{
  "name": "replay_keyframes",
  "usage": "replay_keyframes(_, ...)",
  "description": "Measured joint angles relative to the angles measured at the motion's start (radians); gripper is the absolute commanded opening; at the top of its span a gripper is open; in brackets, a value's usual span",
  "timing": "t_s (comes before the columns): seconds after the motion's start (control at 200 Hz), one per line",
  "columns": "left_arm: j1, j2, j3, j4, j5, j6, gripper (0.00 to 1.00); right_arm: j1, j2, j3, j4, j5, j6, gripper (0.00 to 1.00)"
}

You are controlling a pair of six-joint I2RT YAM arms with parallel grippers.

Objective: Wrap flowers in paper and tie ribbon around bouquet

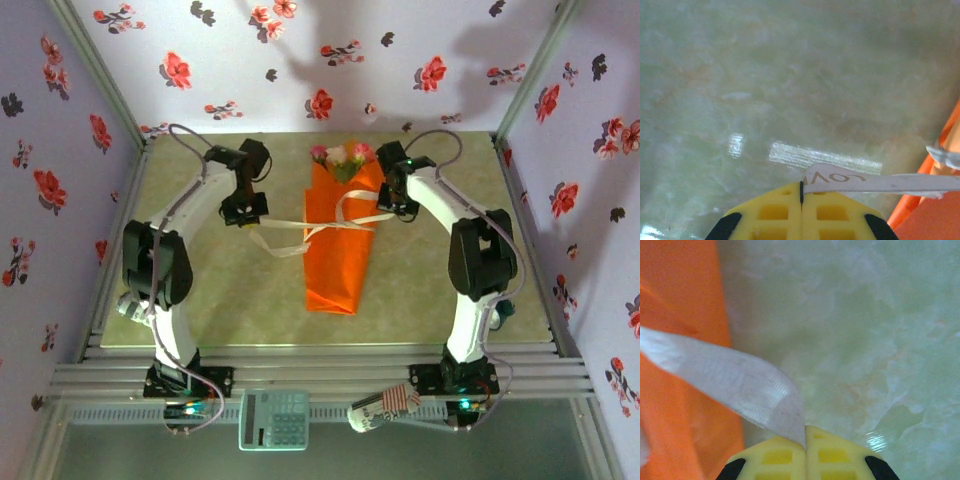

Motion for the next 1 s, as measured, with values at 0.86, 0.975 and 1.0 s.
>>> replay_keyframes(0.86,0.262,0.000,-0.221,0.247,0.108,-0.179,0.00,-0.153,-0.128,-0.163,-0.002,0.050,-0.026,0.00)
replay_keyframes(0.975,0.280,-0.001,-0.240,0.268,0.119,-0.190,0.00,-0.158,-0.136,-0.170,-0.001,0.063,-0.026,0.00)
replay_keyframes(1.0,0.285,-0.001,-0.244,0.269,0.123,-0.193,0.00,-0.161,-0.140,-0.174,0.000,0.066,-0.026,0.00)
